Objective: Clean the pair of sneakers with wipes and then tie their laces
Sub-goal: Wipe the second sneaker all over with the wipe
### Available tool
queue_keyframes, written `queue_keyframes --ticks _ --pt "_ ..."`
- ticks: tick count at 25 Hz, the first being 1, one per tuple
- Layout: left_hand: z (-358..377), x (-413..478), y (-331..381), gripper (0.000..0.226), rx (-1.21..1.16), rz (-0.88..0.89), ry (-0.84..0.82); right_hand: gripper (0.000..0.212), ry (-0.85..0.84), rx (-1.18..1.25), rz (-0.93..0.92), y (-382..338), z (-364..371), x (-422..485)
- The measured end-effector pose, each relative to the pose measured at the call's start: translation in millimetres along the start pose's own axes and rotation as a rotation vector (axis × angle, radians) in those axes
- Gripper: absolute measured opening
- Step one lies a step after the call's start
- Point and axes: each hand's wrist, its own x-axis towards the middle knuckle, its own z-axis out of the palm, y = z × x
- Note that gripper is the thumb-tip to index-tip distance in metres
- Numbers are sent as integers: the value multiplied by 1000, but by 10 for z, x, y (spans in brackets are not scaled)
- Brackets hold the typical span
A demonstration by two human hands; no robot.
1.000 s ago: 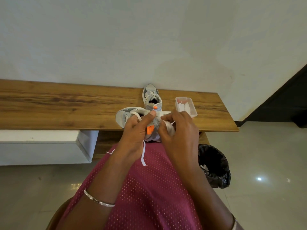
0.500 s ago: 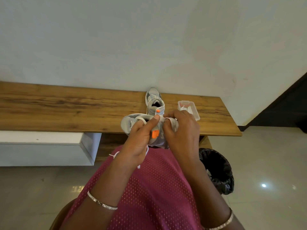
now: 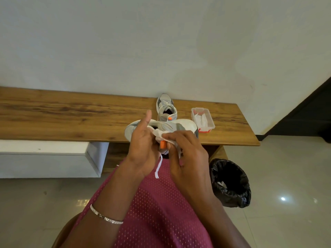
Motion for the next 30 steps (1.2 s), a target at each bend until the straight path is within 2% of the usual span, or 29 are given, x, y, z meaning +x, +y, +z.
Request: queue_keyframes --ticks 3,5,8,11,13,16,19,23,26,30 --pt "31 -16 9 71 1 -16 -37 18 112 33 104 43 31 -128" --pt "34 -20 49 84 -56 -43 -41 12 156 64 185 75 56 -196" --pt "32 -28 107 78 -132 -63 -73 11 141 57 75 59 119 -254" --pt "43 -48 95 74 -165 -81 -127 18 220 -24 -32 21 160 -142" --pt "57 -69 72 86 -166 -91 -119 16 298 -71 -39 28 146 -12" --pt "104 -109 75 81 -191 -81 -119 18 361 -111 -25 61 129 68" --pt "106 -103 80 68 -179 -52 -105 19 345 -106 -43 87 163 -49" --pt "110 -94 150 74 -177 -37 -119 11 274 -117 -37 160 212 -247" --pt "121 -110 157 66 -186 -34 -110 13 287 -129 -46 188 163 -142" --pt "147 -120 86 77 -192 -13 -93 13 332 -194 43 227 25 213"
